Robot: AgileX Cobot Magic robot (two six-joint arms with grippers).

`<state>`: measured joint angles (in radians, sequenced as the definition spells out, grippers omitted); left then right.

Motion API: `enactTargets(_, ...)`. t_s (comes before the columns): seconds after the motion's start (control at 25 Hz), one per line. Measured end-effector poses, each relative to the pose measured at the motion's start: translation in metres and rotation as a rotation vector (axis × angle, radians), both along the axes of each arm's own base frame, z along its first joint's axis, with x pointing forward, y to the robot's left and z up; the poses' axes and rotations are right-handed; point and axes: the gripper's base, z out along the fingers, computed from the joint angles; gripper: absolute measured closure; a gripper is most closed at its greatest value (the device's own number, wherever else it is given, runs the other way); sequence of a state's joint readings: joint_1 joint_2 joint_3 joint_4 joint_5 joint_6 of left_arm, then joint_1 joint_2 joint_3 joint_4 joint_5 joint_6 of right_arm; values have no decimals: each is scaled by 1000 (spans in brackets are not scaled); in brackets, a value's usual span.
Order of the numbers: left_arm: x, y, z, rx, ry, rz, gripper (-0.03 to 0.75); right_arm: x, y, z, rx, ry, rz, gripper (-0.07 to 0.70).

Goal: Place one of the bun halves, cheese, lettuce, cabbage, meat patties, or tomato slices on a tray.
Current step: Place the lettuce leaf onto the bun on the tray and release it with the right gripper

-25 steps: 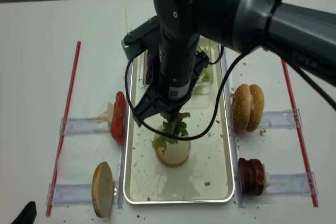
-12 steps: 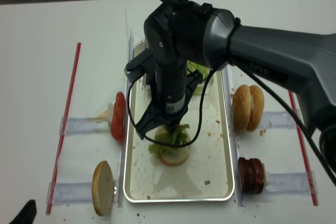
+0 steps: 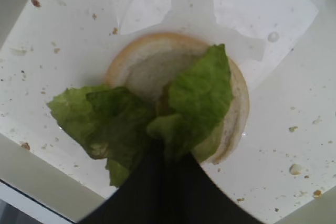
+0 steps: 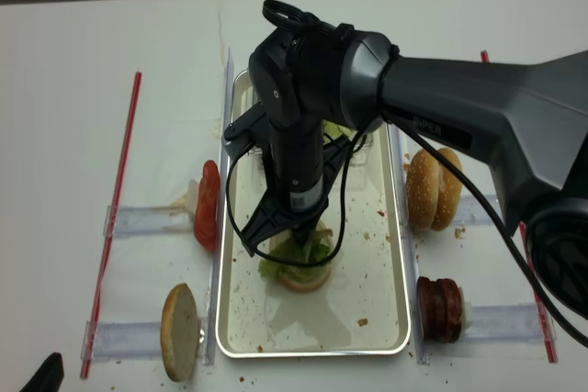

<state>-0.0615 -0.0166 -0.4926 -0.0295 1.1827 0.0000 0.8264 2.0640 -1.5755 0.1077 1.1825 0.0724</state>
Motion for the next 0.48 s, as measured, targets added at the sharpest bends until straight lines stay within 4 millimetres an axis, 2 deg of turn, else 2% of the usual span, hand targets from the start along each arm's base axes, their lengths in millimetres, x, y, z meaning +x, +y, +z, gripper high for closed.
enactTargets(0.48, 0, 0, 0, 0, 0, 0, 153, 2, 2, -3, 14, -15, -3, 562)
